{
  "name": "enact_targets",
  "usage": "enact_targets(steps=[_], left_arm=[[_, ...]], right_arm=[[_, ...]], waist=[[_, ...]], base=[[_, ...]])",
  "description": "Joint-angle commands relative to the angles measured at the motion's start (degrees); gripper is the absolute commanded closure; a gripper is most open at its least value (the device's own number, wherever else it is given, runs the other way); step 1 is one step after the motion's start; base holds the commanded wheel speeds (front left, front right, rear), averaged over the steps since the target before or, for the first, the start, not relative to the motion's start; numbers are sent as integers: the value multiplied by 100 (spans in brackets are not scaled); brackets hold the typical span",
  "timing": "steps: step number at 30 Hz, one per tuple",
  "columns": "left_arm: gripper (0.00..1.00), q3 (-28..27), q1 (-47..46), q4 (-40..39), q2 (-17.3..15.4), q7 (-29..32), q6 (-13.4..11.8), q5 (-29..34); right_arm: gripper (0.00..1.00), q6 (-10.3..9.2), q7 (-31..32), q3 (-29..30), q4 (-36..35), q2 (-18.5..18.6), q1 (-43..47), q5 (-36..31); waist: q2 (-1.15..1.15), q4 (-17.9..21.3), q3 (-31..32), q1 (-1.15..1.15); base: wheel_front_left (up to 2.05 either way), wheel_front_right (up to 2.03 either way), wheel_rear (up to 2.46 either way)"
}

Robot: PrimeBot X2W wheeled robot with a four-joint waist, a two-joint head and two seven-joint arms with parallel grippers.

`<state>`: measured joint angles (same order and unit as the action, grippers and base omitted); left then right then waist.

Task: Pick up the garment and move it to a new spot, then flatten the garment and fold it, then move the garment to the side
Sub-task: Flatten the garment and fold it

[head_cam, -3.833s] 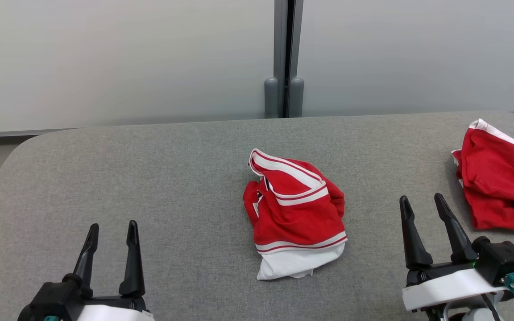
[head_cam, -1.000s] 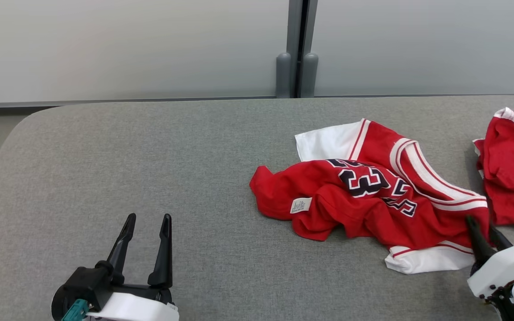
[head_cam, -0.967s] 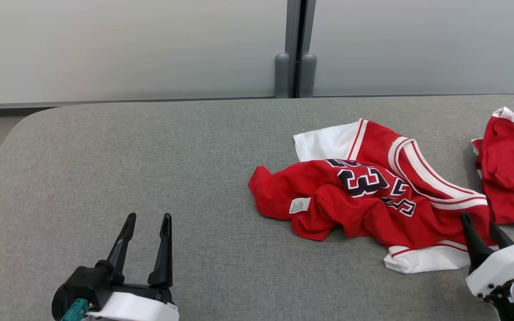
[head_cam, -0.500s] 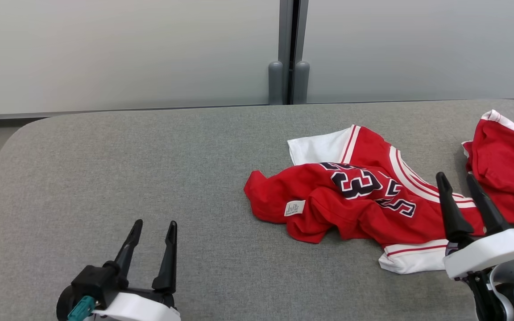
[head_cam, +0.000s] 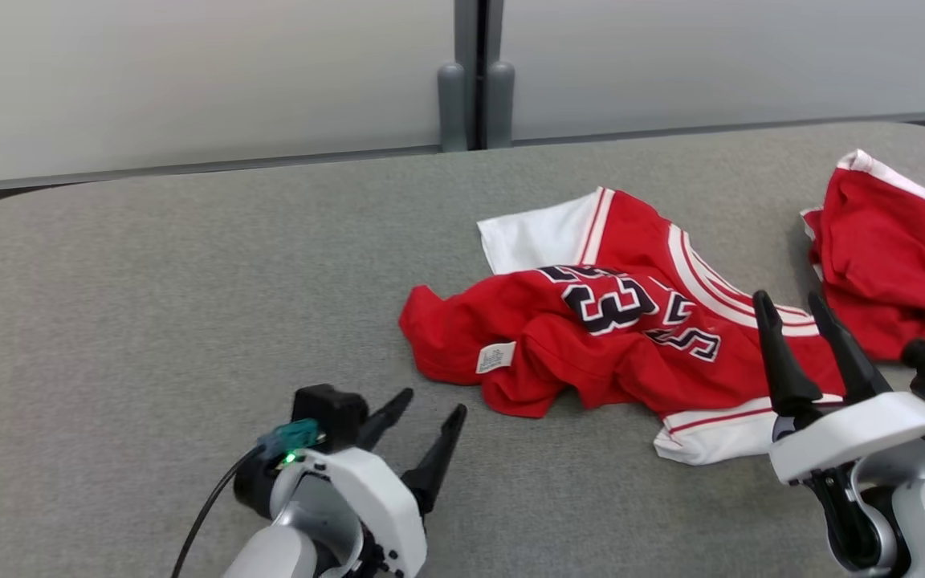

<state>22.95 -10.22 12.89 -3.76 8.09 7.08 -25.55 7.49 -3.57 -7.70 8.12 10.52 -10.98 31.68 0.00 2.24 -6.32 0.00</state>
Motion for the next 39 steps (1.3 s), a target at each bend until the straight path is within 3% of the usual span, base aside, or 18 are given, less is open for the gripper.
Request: enact_targets(steps=[1,7,17,18,19,20,31,39], left_arm=[[0,117,-195,94,-41,204,34,-128],[0,618,-846,543,-160,661,39,-371],[0,571,-1366,1433,-195,1069,-88,-487],[15,569,-1388,1472,-184,1046,-83,-510],[65,571,-1404,1504,-176,1030,-78,-525],[100,584,-1413,1529,-169,1019,-71,-529],[100,671,-1355,1229,-319,958,-86,-548],[100,564,-852,77,-1157,1253,-441,-254]], right_arm=[[0,2,-63,-11,19,10,-141,-29],[0,2,-198,-95,103,-33,-413,10],[0,2,-397,-334,418,-93,-597,87],[0,2,-419,-342,452,-91,-602,97],[0,2,-436,-352,482,-89,-600,105],[0,2,-442,-355,506,-84,-597,108],[0,2,-507,-293,703,1,-457,65],[0,2,-423,-287,742,57,-340,10]], waist=[[0,234,-214,0],[0,634,-557,0],[0,1071,-674,0],[0,1082,-667,0],[0,1087,-657,0],[0,1085,-646,0],[0,636,-299,0],[0,84,33,0]], base=[[0,0,0],[0,0,0],[0,0,0],[0,0,0],[0,0,0],[0,0,0],[0,0,0],[0,0,0]])
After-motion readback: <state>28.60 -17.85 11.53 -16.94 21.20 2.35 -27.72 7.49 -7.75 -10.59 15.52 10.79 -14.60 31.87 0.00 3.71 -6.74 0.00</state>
